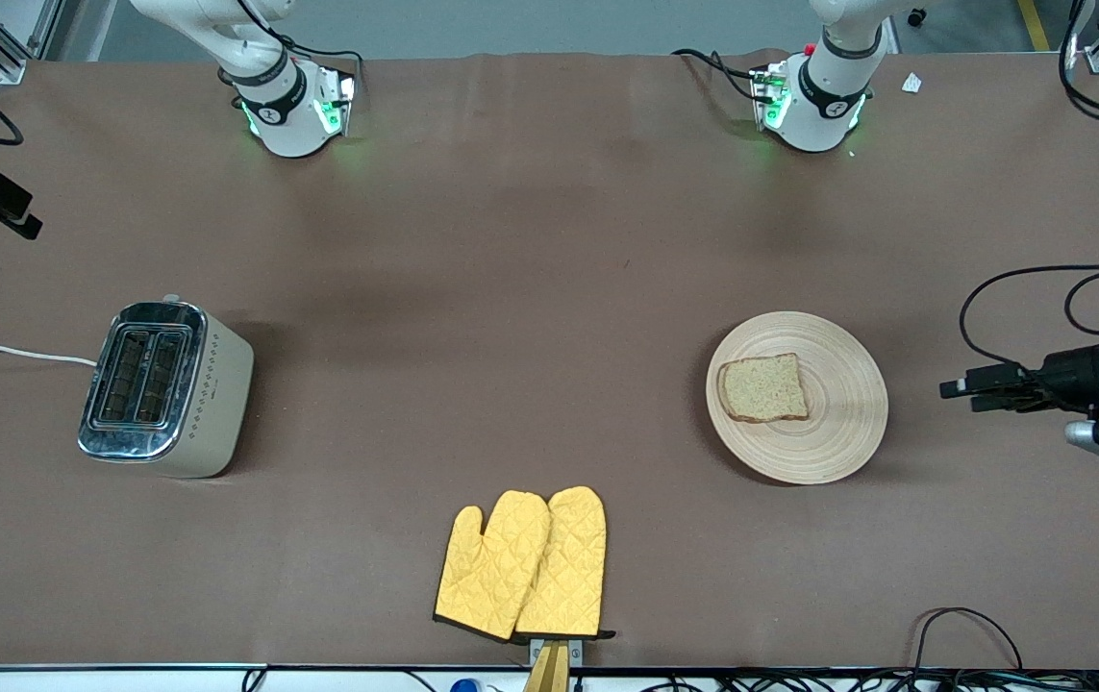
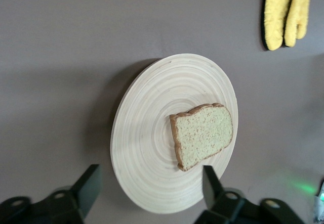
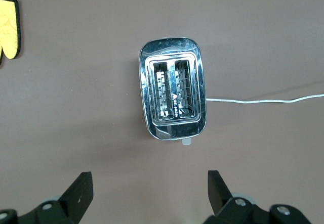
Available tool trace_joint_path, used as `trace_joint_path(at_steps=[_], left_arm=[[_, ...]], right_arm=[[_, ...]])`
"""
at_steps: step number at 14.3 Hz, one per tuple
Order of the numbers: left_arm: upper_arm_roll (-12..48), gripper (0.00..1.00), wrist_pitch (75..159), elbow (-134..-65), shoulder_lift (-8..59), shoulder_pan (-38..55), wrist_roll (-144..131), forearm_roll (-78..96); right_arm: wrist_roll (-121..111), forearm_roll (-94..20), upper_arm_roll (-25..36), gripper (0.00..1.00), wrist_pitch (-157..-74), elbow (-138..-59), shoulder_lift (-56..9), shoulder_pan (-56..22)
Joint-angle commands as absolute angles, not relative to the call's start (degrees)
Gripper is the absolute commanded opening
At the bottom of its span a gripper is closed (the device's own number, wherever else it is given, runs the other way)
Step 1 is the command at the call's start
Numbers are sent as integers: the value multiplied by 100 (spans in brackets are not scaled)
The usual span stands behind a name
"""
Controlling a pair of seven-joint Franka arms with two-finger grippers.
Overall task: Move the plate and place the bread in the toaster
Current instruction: 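Grasp the wooden plate rim with the left gripper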
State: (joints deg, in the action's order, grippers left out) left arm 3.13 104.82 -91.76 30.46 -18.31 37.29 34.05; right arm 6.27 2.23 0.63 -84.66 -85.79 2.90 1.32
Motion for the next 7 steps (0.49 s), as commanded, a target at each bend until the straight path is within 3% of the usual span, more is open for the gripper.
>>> trace_joint_path(at_steps=[1,4,7], left_arm=[[351,79,10494,-9053,3531,-1994,4349,3840],[352,62,10485,-9044,3884,-2100,4963,4323],[360,59,10459,-9044,4174,-2180,5440,4780]], right_arm=[[563,114,18,100,-8429,-8604,352,220],[554,114,18,100,-8429,-8596,352,220],[554,114,18,100,-8455,-8587,352,220]])
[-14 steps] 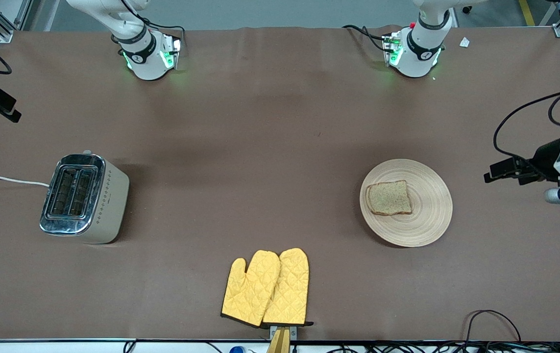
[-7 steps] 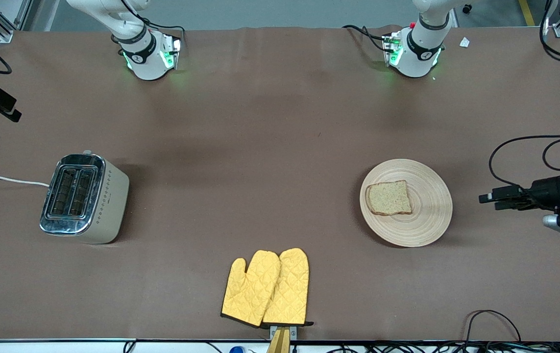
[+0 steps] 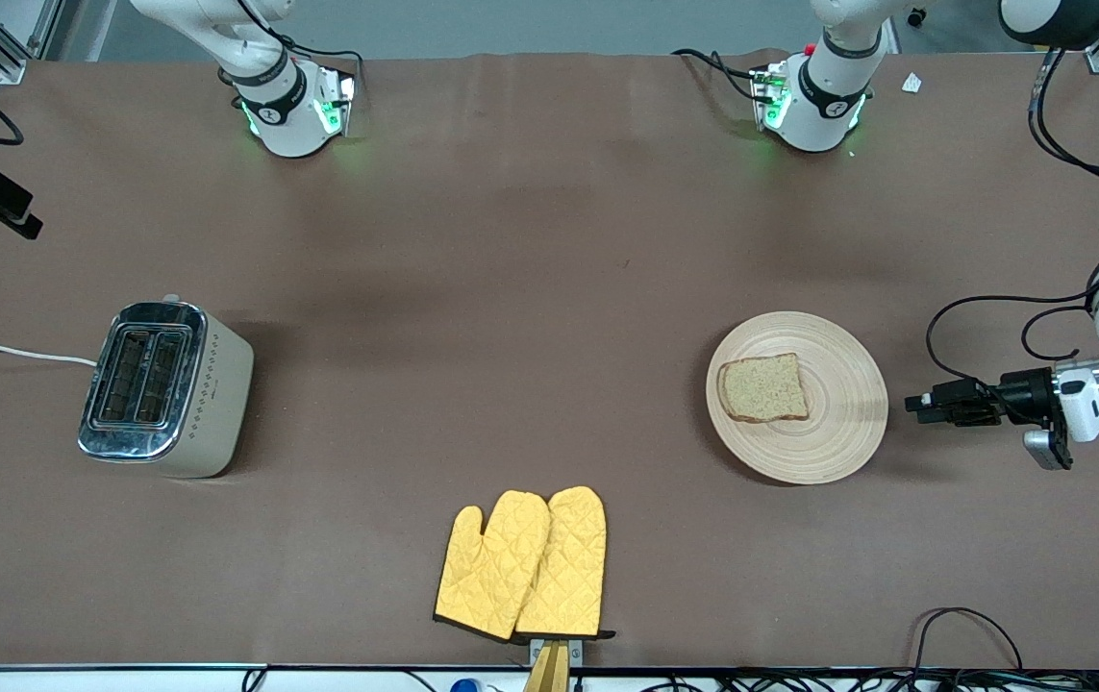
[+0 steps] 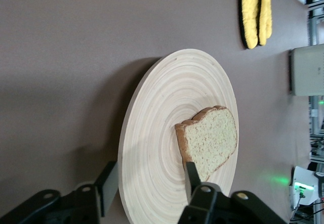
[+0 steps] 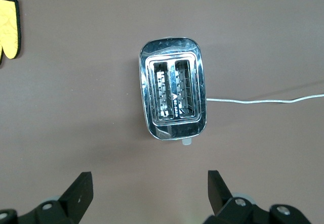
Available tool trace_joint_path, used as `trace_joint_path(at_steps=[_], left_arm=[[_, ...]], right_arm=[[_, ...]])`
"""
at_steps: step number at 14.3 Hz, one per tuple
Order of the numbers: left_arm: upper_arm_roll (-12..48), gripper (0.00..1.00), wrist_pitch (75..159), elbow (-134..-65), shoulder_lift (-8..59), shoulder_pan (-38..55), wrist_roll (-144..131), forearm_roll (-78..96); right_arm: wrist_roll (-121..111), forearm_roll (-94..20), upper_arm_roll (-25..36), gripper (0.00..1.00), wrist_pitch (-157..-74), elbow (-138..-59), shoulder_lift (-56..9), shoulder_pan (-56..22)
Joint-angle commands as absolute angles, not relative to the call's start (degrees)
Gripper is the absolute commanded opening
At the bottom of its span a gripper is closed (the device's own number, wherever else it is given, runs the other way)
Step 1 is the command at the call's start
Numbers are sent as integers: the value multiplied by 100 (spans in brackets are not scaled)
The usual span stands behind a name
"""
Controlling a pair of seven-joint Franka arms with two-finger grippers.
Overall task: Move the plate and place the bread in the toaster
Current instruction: 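Grasp the wooden plate rim with the left gripper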
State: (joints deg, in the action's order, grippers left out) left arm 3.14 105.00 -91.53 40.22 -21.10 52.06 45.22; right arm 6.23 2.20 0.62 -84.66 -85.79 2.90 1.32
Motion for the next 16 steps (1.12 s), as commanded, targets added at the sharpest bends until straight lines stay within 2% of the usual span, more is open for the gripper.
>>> trace_joint_path(at_steps=[1,8,12,16], left_arm=[[369,56,10450,-9044,4227,-2188,5545,4868],[369,49,10441,-9053,4631,-2259,6196,5177],[378,33,10354,-9079,4649,-2259,6214,5177],[369,27,10222,-9070,4746,-2259,6205,5150]], right_arm=[[554,114,18,100,-8446,-8587,352,211],[554,114,9,100,-8464,-8587,352,202],[554,106,9,100,-8438,-8587,352,202],[554,105,9,100,-8455,-8587,352,185]])
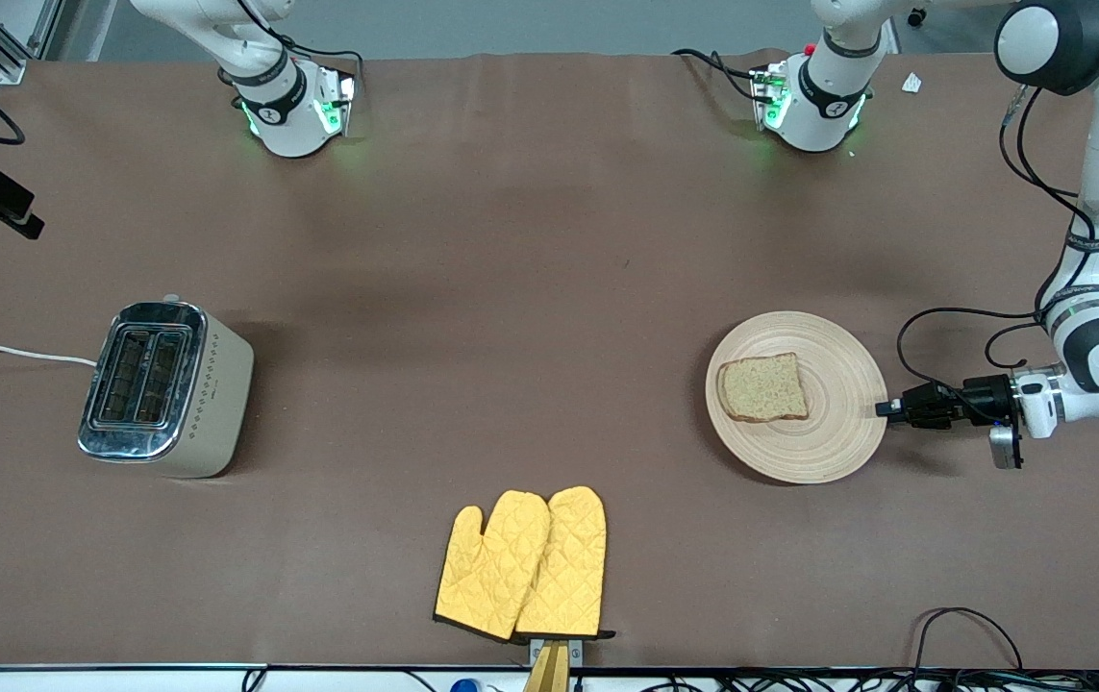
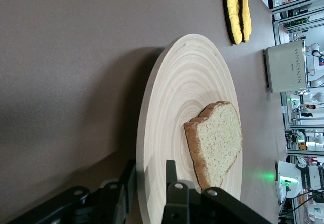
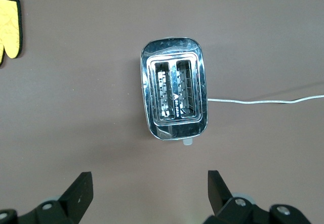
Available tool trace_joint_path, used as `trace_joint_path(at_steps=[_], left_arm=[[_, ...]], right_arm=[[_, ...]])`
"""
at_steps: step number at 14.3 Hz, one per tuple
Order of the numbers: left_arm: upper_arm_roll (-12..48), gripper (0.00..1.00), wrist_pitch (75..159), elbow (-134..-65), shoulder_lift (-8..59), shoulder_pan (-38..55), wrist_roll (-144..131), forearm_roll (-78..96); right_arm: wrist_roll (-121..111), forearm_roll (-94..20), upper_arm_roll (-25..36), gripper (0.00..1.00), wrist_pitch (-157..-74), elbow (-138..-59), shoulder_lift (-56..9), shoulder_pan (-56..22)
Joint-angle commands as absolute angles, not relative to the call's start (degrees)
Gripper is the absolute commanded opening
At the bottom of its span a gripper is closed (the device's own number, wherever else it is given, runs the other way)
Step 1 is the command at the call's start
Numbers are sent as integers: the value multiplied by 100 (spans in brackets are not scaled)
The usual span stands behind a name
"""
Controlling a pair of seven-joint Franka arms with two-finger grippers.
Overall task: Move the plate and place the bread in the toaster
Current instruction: 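Grasp the wooden plate rim with the left gripper, then slide the wooden plate with the left gripper toward the table middle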
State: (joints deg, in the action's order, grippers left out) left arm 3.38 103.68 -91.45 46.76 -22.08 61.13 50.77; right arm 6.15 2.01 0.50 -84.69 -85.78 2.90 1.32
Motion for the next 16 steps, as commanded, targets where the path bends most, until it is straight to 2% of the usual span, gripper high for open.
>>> trace_joint_path(at_steps=[1,6,10,16], left_arm=[[369,23,10213,-9070,4772,-2259,6214,5133],[378,1,10169,-9018,4747,-2250,6162,5098],[500,0,9616,-8622,4720,-2145,6100,5132],[1440,1,9711,-8701,4562,-2153,5187,5177]], right_arm=[[554,105,9,100,-8464,-8587,352,185],[554,88,0,100,-8446,-8587,352,193],[554,88,0,100,-8438,-8587,352,185],[562,88,-9,100,-8438,-8587,352,167]])
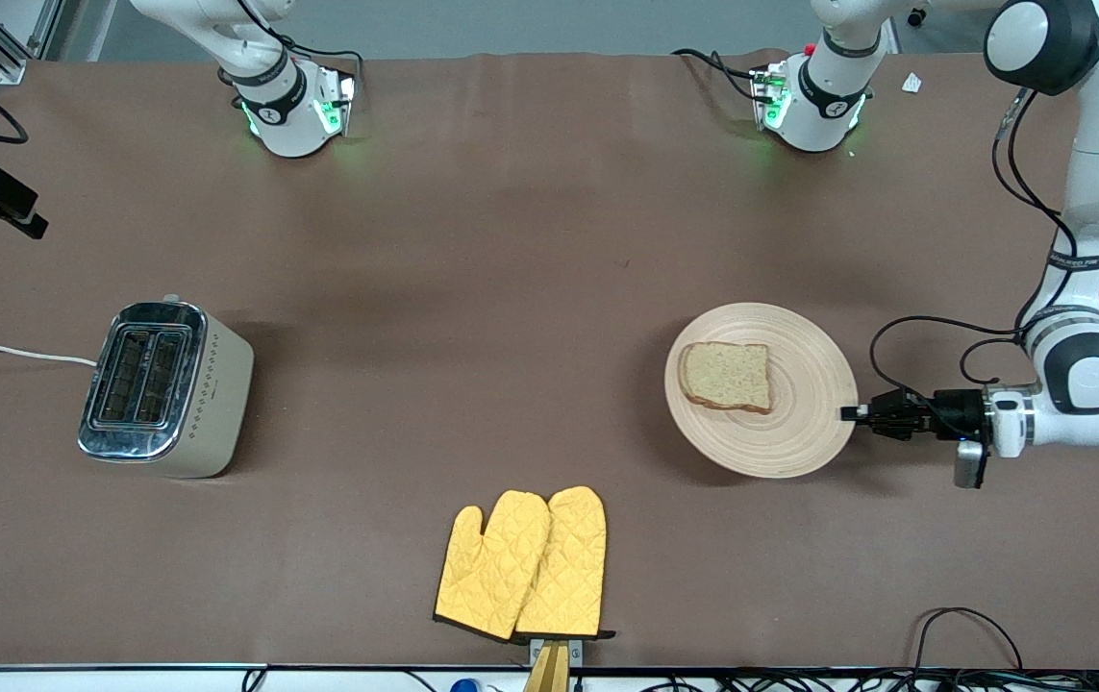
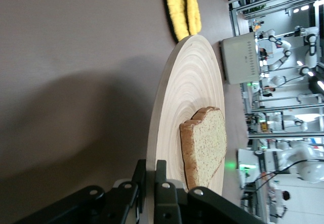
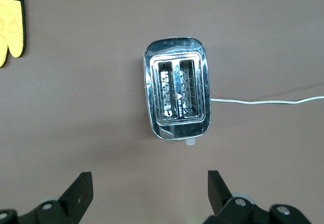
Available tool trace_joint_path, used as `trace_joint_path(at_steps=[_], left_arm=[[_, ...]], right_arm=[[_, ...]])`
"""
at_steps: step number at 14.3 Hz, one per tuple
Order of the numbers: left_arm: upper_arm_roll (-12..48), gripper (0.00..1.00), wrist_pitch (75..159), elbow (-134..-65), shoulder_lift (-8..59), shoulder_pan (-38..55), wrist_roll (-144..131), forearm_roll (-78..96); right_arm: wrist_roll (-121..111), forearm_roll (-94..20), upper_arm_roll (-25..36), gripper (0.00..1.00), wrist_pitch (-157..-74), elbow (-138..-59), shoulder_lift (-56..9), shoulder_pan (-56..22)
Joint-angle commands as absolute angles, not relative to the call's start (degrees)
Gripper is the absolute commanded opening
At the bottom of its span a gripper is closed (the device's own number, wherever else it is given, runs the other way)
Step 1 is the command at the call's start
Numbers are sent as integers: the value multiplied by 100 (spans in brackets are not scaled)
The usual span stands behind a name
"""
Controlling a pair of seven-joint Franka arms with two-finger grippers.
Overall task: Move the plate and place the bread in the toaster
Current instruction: 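Slide the wooden plate with the left gripper toward the table middle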
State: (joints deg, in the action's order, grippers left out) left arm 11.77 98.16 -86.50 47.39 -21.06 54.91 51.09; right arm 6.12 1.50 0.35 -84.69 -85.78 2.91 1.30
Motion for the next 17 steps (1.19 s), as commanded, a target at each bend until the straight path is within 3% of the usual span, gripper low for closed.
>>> trace_joint_path(at_steps=[1,10,17], left_arm=[[1546,1,9816,-8753,4544,-2110,5151,5177],[3022,1,12039,-10054,4403,-2004,4790,5203],[3120,1,12971,-10134,4587,-1083,4799,6160]], right_arm=[[562,88,-9,100,-8429,-8587,352,167],[554,-360,26,100,-8411,-8587,352,386],[633,-396,26,100,-8341,-8604,352,431]])
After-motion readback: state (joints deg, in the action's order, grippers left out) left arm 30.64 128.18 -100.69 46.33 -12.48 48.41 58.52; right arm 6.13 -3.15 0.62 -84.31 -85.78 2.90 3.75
